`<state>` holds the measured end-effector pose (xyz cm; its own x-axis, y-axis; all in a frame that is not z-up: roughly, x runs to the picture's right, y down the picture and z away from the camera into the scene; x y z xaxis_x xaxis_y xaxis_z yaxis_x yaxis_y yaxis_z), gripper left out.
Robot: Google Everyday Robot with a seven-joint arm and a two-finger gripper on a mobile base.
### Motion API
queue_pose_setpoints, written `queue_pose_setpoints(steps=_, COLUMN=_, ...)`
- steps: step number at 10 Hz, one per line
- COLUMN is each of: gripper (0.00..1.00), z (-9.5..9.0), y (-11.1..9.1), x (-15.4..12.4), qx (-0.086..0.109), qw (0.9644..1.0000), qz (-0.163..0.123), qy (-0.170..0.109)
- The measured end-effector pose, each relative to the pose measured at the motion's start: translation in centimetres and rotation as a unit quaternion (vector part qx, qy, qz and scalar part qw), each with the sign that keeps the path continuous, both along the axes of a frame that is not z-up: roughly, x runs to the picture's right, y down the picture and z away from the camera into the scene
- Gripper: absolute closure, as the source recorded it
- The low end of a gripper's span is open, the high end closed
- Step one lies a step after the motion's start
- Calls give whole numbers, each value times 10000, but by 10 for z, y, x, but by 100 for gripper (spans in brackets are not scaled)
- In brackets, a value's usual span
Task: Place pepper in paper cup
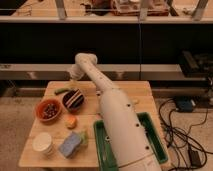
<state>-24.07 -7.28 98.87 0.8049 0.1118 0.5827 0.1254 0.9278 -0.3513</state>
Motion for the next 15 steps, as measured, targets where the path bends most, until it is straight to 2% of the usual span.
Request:
queue_pose_setpoints(steps=1, gripper=20, z=5, y=6, x=-1, qx=-92, qw=10000, qz=-14, qy=-25)
queue_pose_setpoints(steps=5, gripper=20, z=11, y=16, x=-8, qx=-218, qw=9996, qz=-163, qy=-81)
queue_pose_setpoints(steps=12, gripper=20, z=19, y=36, x=-21, qx=-276, qw=9976, qz=-605, qy=-166)
queue_pose_setpoints(steps=15, gripper=20, z=28, y=43, x=-22, qx=-370, qw=9973, qz=-625, qy=-95)
